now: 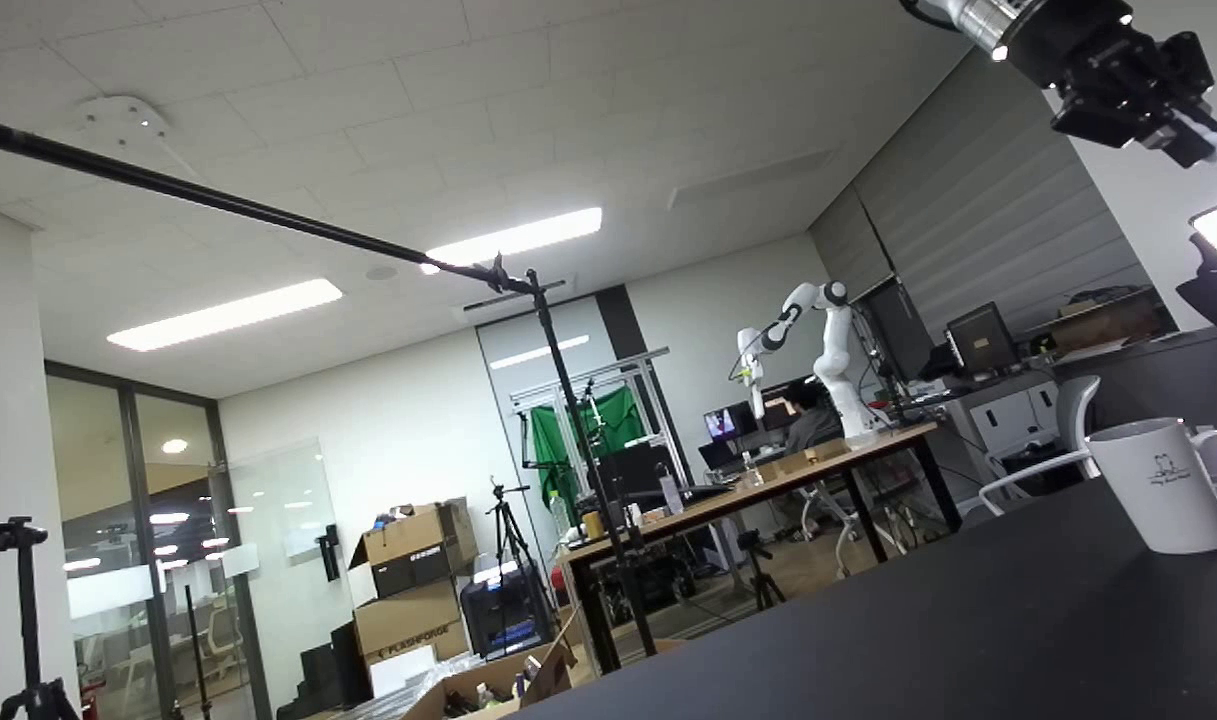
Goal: Move the brush inside the flask up and down
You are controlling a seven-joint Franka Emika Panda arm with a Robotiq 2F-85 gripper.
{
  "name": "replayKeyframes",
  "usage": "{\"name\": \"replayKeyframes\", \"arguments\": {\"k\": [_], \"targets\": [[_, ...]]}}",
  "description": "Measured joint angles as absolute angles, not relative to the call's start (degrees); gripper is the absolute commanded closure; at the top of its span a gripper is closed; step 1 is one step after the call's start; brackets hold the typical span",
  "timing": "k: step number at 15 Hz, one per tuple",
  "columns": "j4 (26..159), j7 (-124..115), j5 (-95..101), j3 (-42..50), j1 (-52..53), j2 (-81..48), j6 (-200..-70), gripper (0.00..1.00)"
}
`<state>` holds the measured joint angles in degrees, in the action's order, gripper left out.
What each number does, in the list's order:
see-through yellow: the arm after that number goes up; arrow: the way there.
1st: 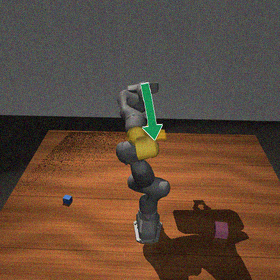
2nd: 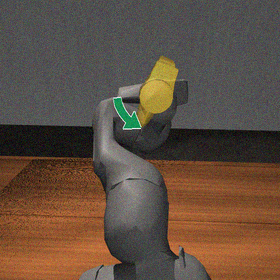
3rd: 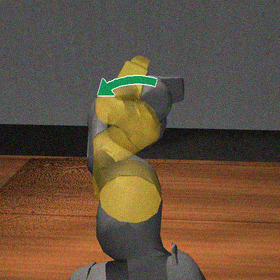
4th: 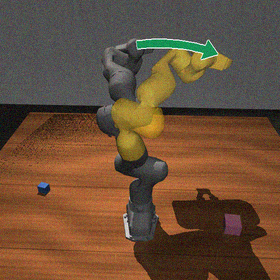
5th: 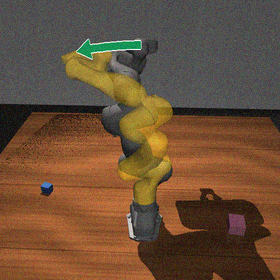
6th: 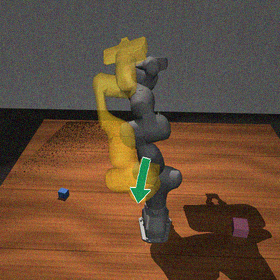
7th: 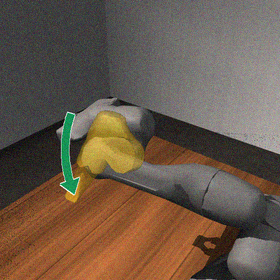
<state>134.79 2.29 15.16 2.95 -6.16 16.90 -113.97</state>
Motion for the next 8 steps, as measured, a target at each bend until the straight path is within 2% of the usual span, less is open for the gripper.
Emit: {"name": "replayKeyframes", "arguments": {"k": [4,8], "targets": [[135.7,2.3,15.1,3.0,-6.3,18.0,-115.2,0.96],[137.8,1.9,15.2,3.9,-7.1,13.0,-120.4,0.96]]}}
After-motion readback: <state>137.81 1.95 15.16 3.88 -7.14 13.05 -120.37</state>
